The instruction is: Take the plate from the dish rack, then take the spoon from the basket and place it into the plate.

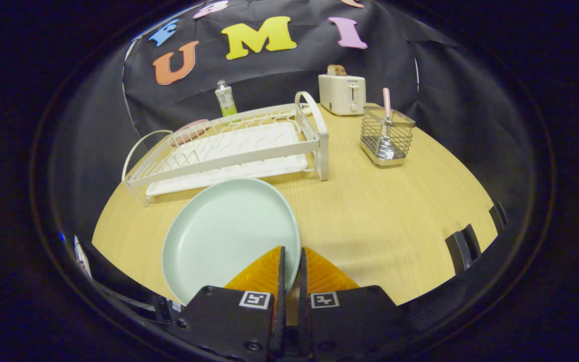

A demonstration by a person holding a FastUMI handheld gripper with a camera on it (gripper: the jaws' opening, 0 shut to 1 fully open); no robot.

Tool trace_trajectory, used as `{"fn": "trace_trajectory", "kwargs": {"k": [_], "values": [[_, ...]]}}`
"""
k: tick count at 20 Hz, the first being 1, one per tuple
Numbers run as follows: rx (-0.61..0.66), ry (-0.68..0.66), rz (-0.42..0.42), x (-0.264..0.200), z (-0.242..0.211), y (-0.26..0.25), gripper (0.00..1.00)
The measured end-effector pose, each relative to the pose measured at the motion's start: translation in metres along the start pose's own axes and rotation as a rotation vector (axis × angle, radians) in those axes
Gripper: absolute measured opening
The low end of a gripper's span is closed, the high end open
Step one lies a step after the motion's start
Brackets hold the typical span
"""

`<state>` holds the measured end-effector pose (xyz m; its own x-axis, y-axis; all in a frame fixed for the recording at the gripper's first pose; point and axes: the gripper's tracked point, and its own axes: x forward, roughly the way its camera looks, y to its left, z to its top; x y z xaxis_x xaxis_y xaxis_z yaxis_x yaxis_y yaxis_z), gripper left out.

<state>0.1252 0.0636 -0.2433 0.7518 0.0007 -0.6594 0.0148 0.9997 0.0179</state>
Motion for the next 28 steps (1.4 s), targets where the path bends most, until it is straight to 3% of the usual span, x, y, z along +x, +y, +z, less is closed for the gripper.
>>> {"fn": "trace_trajectory", "kwargs": {"k": [4, 8, 10, 13, 16, 20, 28], "values": [[0.010, -0.006, 0.049, -0.001, 0.001, -0.002, 0.15], [0.020, -0.112, 0.050, -0.008, 0.033, -0.023, 0.17], [0.003, -0.202, 0.030, -0.020, 0.054, -0.037, 0.36], [-0.062, -0.335, -0.065, -0.029, 0.089, -0.066, 0.92], [-0.066, -0.419, -0.076, -0.034, 0.120, -0.086, 1.00], [-0.045, -0.457, -0.132, -0.035, 0.164, -0.127, 1.00], [-0.036, -0.426, -0.101, 0.001, 0.249, -0.170, 1.00]]}}
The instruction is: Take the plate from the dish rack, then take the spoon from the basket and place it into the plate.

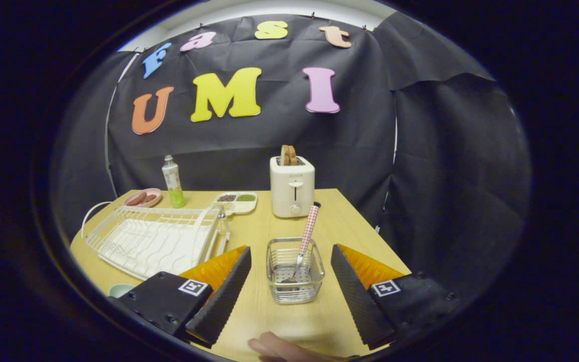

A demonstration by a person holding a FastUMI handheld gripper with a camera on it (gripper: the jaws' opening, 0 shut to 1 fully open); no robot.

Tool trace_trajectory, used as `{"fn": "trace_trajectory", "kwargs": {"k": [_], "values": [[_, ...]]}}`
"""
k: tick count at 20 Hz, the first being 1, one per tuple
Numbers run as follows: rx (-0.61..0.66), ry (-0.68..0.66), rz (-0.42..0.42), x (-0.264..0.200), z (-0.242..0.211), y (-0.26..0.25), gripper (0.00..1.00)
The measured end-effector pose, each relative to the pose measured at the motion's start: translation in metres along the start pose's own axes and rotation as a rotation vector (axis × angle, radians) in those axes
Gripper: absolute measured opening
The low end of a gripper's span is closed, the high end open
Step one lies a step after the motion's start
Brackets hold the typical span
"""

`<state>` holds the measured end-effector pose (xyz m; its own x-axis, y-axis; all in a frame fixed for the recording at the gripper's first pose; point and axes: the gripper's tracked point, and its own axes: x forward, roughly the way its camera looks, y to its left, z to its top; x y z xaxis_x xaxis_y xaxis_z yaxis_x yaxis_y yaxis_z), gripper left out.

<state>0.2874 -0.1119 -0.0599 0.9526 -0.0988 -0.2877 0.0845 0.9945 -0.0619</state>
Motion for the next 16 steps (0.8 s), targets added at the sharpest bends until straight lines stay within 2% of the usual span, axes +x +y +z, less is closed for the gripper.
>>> {"fn": "trace_trajectory", "kwargs": {"k": [2, 4, 7, 10, 12, 13, 16], "values": [[0.023, 0.044, -0.017, 0.021, 0.009, -0.013, 1.00], [0.057, 0.086, 0.010, 0.041, 0.017, -0.012, 1.00], [0.106, 0.158, 0.002, 0.068, 0.016, -0.021, 1.00], [0.169, 0.172, 0.030, 0.087, 0.023, -0.022, 0.97], [0.195, 0.188, 0.040, 0.096, 0.019, -0.022, 0.90], [0.200, 0.193, 0.051, 0.101, 0.017, -0.019, 0.76], [0.217, 0.189, 0.007, 0.104, 0.015, -0.025, 0.36]]}}
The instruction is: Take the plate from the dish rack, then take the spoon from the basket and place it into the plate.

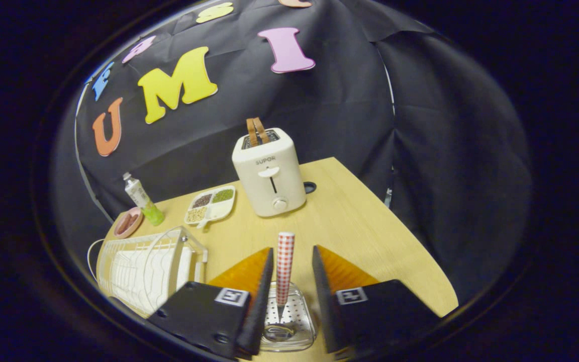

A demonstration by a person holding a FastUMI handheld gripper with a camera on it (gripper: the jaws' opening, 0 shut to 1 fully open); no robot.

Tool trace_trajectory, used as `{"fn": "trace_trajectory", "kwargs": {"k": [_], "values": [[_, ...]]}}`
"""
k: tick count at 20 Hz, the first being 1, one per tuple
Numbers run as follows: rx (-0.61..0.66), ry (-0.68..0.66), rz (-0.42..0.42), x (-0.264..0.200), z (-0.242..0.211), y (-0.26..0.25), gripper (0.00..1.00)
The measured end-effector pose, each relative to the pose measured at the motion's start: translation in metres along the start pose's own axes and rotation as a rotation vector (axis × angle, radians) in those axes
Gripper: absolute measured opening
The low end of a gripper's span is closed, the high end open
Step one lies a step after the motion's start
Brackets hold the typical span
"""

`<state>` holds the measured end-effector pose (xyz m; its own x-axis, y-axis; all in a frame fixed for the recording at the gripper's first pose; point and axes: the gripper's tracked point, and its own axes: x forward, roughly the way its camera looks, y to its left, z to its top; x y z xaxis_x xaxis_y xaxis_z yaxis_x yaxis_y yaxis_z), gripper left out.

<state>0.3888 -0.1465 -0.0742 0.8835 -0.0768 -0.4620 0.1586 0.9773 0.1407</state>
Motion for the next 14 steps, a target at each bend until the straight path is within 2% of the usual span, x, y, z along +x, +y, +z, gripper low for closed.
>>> {"fn": "trace_trajectory", "kwargs": {"k": [1, 3, 11, 14], "values": [[0.008, -0.003, 0.011, -0.006, 0.001, 0.002, 0.22], [0.019, -0.032, 0.021, -0.015, 0.005, 0.004, 0.17], [-0.009, -0.228, 0.034, -0.088, 0.048, 0.021, 0.16], [-0.001, -0.281, 0.072, -0.129, 0.063, 0.040, 0.16]]}}
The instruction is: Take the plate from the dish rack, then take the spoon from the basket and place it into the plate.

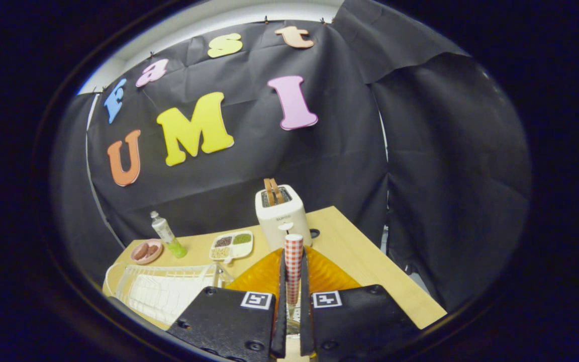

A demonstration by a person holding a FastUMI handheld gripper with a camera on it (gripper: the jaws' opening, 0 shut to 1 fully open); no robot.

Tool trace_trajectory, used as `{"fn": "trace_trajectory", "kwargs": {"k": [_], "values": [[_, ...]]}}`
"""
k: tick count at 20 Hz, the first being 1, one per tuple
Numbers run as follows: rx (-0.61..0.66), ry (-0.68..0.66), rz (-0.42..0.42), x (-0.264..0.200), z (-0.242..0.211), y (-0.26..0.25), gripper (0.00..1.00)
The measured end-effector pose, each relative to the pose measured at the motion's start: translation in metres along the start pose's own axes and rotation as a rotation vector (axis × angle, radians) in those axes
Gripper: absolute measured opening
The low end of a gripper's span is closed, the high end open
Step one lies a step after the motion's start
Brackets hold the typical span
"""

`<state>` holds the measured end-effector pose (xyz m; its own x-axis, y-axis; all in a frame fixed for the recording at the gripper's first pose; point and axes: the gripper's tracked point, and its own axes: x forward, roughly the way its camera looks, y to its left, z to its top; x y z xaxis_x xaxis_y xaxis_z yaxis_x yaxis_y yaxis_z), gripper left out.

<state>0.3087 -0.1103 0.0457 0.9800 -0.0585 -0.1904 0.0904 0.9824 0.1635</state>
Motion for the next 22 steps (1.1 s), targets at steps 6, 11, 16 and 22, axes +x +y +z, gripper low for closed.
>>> {"fn": "trace_trajectory", "kwargs": {"k": [6, 11, 16, 22], "values": [[-0.064, -0.118, 0.047, -0.078, 0.033, 0.041, 0.16], [-0.103, -0.232, 0.014, -0.144, 0.037, 0.079, 0.16], [-0.143, -0.310, 0.023, -0.190, 0.003, 0.134, 0.16], [-0.191, -0.312, 0.107, -0.216, -0.083, 0.203, 0.16]]}}
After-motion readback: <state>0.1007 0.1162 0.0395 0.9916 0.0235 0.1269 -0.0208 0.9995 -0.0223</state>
